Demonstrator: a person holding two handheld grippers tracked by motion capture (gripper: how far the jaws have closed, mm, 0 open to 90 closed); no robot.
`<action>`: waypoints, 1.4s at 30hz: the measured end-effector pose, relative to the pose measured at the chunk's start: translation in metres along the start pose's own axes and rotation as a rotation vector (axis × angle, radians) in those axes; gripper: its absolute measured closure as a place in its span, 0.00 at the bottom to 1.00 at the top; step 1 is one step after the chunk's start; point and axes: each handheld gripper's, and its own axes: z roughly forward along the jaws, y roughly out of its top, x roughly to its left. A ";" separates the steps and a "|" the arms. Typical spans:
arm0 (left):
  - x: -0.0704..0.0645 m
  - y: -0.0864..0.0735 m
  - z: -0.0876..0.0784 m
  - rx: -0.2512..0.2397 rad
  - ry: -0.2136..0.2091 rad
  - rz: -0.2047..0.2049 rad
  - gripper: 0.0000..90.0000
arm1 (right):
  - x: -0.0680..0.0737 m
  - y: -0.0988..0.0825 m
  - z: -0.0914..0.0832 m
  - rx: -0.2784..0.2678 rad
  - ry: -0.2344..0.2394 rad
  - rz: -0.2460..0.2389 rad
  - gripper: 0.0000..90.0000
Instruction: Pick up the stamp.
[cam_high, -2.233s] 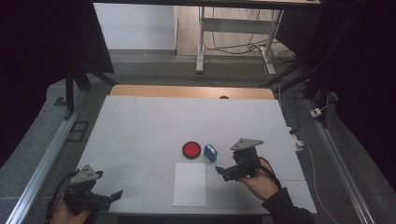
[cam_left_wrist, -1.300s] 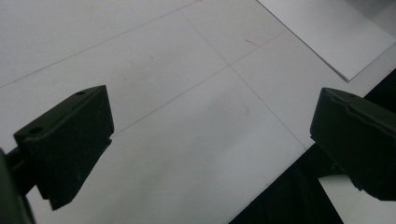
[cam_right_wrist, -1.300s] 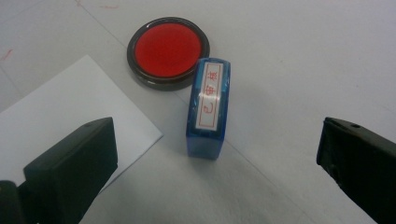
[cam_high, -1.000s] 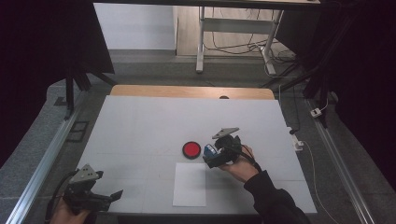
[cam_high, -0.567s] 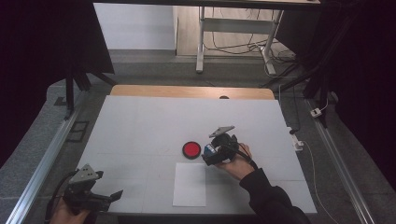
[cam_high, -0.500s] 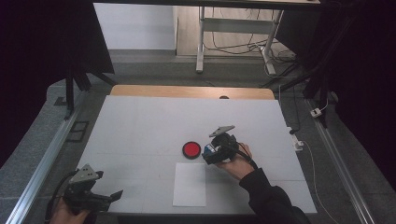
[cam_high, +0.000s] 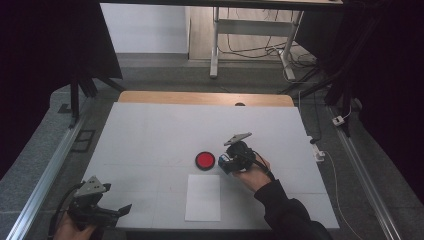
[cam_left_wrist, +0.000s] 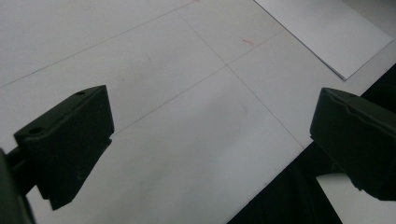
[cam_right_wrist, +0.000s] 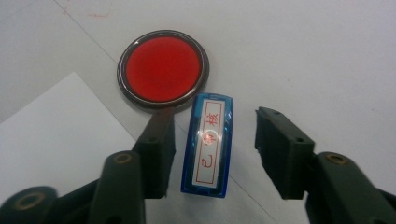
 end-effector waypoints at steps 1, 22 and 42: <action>0.000 0.000 0.000 0.001 0.000 0.001 0.00 | 0.000 0.000 0.000 0.000 0.000 0.000 0.58; 0.000 0.000 0.000 0.002 -0.005 0.006 0.00 | -0.006 0.001 -0.002 0.011 0.057 0.067 0.78; 0.000 0.000 0.001 0.005 -0.005 0.003 0.00 | -0.006 0.002 -0.025 -0.050 0.088 -0.010 0.78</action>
